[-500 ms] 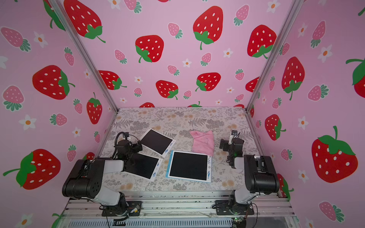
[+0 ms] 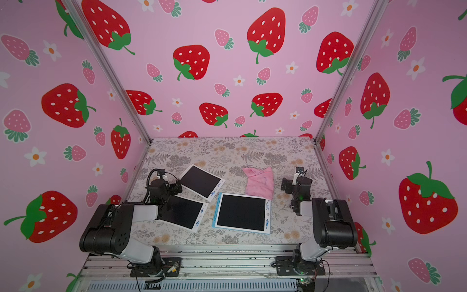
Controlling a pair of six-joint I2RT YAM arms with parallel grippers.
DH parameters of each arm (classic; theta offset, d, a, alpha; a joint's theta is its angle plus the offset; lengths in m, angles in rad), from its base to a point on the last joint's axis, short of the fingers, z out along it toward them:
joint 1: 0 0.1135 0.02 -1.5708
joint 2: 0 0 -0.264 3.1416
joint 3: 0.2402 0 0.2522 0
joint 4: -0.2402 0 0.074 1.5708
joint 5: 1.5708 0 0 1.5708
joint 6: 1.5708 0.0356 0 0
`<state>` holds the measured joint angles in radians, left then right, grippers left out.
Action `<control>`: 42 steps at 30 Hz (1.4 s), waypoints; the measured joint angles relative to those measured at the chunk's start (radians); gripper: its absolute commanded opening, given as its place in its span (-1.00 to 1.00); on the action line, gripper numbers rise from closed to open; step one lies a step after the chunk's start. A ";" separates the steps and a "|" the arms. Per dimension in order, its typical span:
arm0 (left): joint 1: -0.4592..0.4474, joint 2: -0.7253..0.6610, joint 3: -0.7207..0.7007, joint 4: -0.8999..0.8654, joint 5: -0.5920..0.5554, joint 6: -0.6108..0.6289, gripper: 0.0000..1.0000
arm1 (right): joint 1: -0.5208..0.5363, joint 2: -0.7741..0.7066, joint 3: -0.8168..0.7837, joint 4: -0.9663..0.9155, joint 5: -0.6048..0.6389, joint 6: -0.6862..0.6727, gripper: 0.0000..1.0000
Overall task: Wipe the drawing tablet
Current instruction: Pick up the cleaning item at the center of the board.
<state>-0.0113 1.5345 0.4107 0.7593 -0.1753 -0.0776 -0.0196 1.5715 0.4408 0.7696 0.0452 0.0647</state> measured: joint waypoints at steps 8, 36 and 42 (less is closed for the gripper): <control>-0.011 -0.012 0.027 -0.067 -0.027 0.003 0.98 | 0.008 -0.016 0.030 -0.068 0.027 0.003 0.99; -0.366 -0.066 0.721 -1.230 0.302 -0.555 0.97 | 0.389 -0.043 0.760 -1.276 -0.040 0.484 0.99; -0.472 -0.101 0.589 -1.260 0.352 -0.555 0.94 | 0.389 0.021 0.741 -1.301 -0.013 0.465 0.99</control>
<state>-0.4831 1.4334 0.9997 -0.5003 0.1772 -0.6323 0.3698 1.5921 1.1816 -0.5316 0.0322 0.5297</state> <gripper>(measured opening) 0.973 0.992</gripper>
